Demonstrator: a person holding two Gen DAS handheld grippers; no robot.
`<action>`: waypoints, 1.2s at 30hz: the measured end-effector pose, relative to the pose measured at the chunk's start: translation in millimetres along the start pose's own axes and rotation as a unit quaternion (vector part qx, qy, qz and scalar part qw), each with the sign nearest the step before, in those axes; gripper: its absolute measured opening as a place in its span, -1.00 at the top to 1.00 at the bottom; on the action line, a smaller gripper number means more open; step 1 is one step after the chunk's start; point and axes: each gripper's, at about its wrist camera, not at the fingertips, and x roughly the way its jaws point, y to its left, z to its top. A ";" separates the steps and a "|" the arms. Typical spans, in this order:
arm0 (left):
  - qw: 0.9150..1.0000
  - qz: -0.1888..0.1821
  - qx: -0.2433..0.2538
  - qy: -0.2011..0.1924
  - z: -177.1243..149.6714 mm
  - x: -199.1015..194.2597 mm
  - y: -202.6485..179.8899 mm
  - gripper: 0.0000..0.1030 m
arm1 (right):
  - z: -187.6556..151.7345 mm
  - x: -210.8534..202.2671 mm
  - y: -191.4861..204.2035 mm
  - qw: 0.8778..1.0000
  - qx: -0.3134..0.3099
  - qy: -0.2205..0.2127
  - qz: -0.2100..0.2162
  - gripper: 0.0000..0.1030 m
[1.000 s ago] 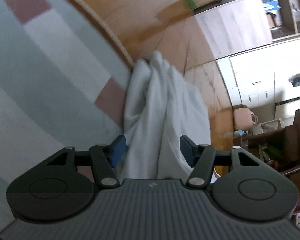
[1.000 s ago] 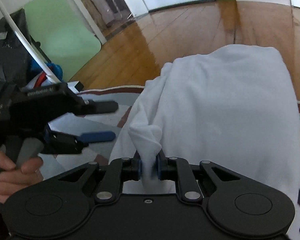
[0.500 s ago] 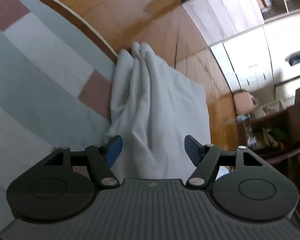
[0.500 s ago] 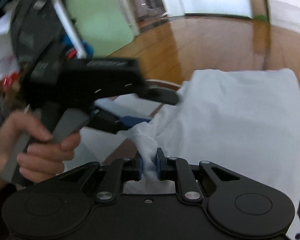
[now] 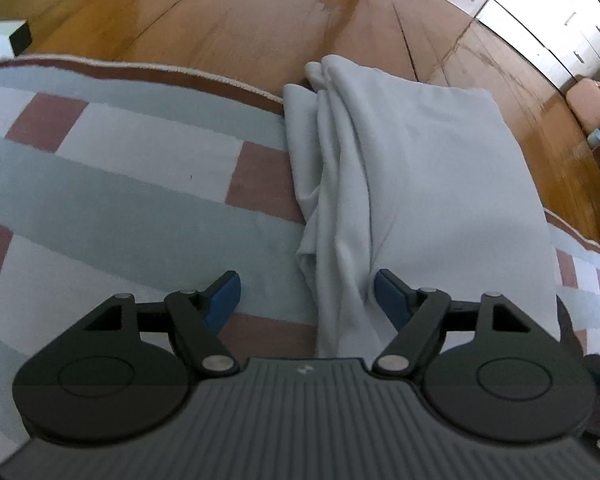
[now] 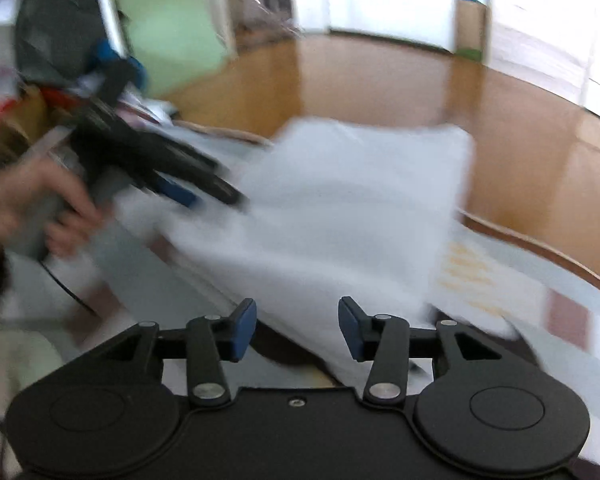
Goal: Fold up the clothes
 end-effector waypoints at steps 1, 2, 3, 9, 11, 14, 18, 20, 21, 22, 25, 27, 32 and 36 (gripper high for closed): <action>1.000 -0.002 -0.004 0.001 0.5 0.2 1.3 -0.46 | -2.7 3.1 -8.2 1.000 0.029 0.002 -0.004 -0.04; 1.000 -0.003 -0.005 0.002 0.2 -0.6 2.4 -0.46 | -5.4 4.9 -19.9 0.998 0.070 -0.003 0.006 -0.04; 1.000 -0.003 -0.005 0.004 -0.5 -1.7 2.3 -0.46 | -8.6 8.3 -31.3 0.992 0.118 -0.014 0.030 -0.06; 1.000 -0.011 -0.011 -0.008 -5.4 -14.8 8.1 -0.45 | -11.9 33.0 -64.1 0.960 0.269 -0.039 0.073 -0.08; 0.999 -0.036 -0.011 -0.032 -5.6 -24.0 6.3 -0.45 | -2.6 44.1 -58.2 0.969 0.238 -0.034 0.049 -0.20; 0.996 -0.075 -0.017 -0.038 -6.1 -24.8 1.0 -0.45 | 9.6 67.1 -48.3 0.978 0.209 -0.002 -0.011 -0.45; 0.991 -0.116 -0.056 -0.014 -10.3 -16.4 6.6 -0.45 | 5.9 71.1 -49.0 0.965 0.260 0.015 -0.020 -0.52; 0.987 -0.140 -0.080 -0.015 -10.9 -18.6 13.1 -0.45 | -3.6 67.8 -51.8 0.957 0.289 0.008 0.022 -0.53; 0.985 -0.146 -0.085 -0.019 -10.8 -21.2 15.1 -0.45 | -8.4 66.1 -53.2 0.952 0.303 0.004 0.043 -0.53; 0.984 -0.152 -0.086 -0.025 -11.0 -24.0 14.7 -0.45 | -13.2 64.5 -54.6 0.946 0.317 0.001 0.064 -0.53; 0.978 -0.186 -0.076 -0.061 -10.7 -34.4 6.3 -0.45 | -26.6 63.7 -67.5 0.921 0.368 0.008 0.127 -0.42; 0.971 -0.216 -0.057 -0.081 -10.4 -44.2 -5.0 -0.45 | -30.2 72.6 -79.0 0.905 0.394 0.016 0.157 0.35; 0.980 -0.186 0.052 -0.057 -24.8 -52.6 -52.1 -0.48 | -18.6 75.6 -87.7 0.889 0.409 0.009 0.204 0.69; 0.942 -0.279 -0.158 0.095 -64.9 -22.4 -33.8 -0.48 | 11.1 64.2 -81.0 0.894 0.389 -0.006 0.223 0.69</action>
